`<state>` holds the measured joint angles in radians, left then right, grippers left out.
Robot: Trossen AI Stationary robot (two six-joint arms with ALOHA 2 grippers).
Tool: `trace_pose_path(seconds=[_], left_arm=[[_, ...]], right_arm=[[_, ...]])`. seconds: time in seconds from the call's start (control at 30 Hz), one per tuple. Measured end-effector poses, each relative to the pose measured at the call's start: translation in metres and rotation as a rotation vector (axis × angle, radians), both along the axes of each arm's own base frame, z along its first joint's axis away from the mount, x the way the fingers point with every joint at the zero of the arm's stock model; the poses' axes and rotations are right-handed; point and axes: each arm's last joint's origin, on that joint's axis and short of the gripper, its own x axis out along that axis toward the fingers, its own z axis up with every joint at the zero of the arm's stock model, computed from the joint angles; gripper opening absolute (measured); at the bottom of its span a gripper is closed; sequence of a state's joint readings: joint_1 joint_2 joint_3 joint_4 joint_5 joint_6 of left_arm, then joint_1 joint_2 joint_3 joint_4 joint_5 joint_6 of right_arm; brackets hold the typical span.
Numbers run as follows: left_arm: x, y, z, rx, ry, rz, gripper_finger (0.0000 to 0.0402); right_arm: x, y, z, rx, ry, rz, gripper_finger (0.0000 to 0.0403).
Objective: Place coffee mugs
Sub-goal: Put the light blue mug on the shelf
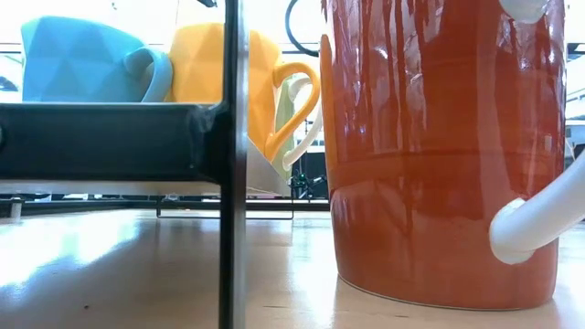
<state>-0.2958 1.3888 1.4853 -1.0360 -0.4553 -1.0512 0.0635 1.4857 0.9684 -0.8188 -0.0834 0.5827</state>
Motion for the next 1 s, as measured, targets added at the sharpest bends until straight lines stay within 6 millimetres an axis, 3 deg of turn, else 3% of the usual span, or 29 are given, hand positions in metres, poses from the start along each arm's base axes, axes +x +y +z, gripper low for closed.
trace_pose_path(seconds=[0.3,1.0], left_arm=[[0.0,0.0,0.0,0.0,0.0,0.0,0.0102],[0.0,0.0,0.0,-0.001,0.0,0.001,0.0102]], right_arm=[[0.002,0.0,0.0,0.011,-0.019,-0.013,0.014],[0.028,0.003,0.012,0.084,-0.302,-0.028,0.013]])
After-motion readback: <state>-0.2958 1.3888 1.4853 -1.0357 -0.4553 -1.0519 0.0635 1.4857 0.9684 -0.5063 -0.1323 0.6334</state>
